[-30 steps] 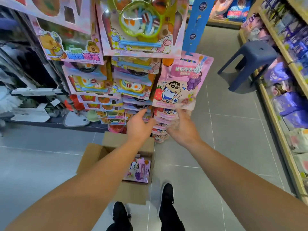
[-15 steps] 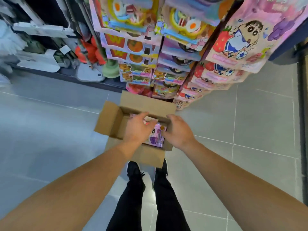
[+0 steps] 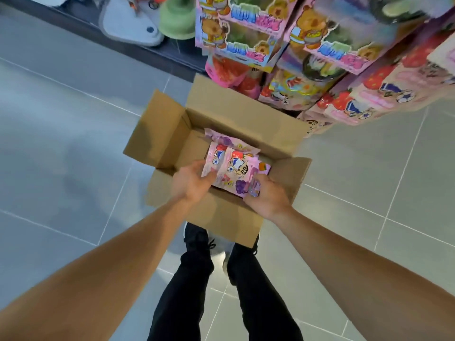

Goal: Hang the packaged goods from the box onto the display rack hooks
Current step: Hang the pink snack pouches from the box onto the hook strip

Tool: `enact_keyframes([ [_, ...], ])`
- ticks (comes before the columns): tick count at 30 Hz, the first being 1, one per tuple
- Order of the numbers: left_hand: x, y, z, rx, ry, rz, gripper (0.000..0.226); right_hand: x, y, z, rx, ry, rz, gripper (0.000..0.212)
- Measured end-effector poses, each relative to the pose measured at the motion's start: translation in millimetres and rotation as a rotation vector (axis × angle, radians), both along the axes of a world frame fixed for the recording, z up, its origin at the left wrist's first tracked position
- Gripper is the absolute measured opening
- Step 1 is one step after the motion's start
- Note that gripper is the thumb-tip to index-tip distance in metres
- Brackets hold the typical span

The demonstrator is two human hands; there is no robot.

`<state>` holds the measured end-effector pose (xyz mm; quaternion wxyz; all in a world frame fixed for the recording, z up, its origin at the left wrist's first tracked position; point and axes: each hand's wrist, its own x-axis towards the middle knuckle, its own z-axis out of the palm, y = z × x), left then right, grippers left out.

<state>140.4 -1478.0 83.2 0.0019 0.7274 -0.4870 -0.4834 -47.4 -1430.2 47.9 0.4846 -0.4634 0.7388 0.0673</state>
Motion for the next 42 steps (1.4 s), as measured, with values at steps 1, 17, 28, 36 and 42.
enact_keyframes([
  [1,-0.7,1.3,-24.7,0.015,-0.001,0.013,0.046,-0.1,1.3,-24.5,0.017,-0.001,-0.007,0.063],
  [17,-31.2,-36.9,-313.0,0.167,0.026,-0.076,0.073,-19.0,-50.0,-281.3,0.017,0.128,-0.102,0.073],
  [28,-51.0,-45.6,-361.0,0.245,0.129,-0.068,0.046,-22.2,-53.9,-323.8,0.028,0.115,-0.17,0.073],
  [36,-17.1,-32.8,-261.8,0.257,0.332,0.292,0.042,8.9,-41.5,-241.0,-0.009,0.033,-0.284,0.062],
  [42,3.8,-31.0,-146.5,0.257,0.439,0.445,0.033,26.4,-41.0,-132.4,-0.149,0.014,-0.311,0.055],
])
